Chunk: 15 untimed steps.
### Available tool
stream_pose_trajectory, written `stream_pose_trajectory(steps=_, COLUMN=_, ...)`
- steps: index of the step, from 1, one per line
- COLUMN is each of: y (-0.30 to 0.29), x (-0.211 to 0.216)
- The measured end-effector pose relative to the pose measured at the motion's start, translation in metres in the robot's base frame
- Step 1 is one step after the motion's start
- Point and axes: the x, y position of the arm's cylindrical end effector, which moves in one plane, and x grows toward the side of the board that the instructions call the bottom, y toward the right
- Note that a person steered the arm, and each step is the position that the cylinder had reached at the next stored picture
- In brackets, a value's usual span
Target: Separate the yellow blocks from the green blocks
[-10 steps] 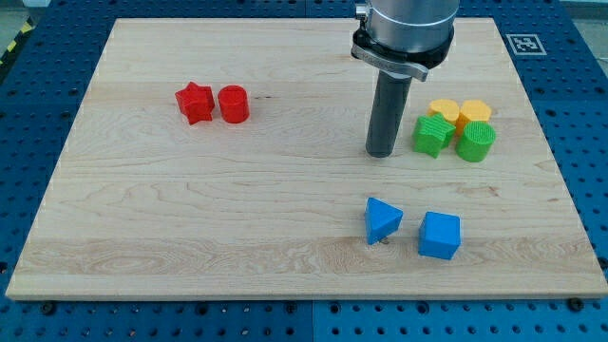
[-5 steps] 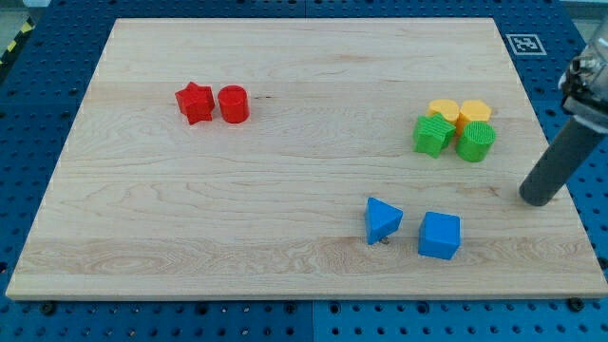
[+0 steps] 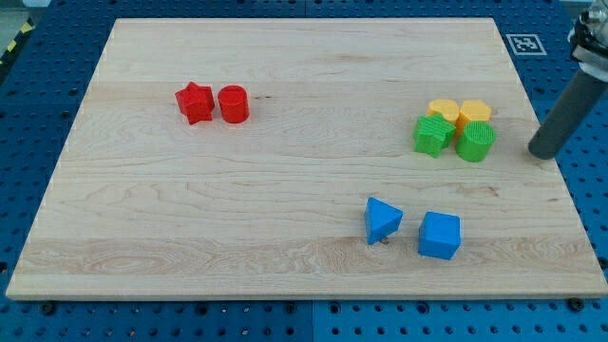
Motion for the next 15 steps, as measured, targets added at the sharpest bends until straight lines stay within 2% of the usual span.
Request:
stream_pose_trajectory(steps=1, y=-0.019, x=-0.031)
stream_pose_trajectory(steps=2, y=-0.056, x=-0.036)
stream_pose_trajectory(steps=5, y=-0.139, x=-0.04)
stream_pose_trajectory(steps=7, y=-0.154, x=-0.025)
stream_pose_trajectory(steps=9, y=-0.212, x=-0.027)
stream_pose_trajectory(steps=11, y=-0.21, x=-0.038)
stream_pose_trajectory(steps=12, y=-0.209, x=-0.003)
stream_pose_trajectory(steps=13, y=-0.22, x=-0.001)
stream_pose_trajectory(steps=14, y=-0.259, x=-0.001)
stream_pose_trajectory(steps=15, y=-0.266, x=-0.038)
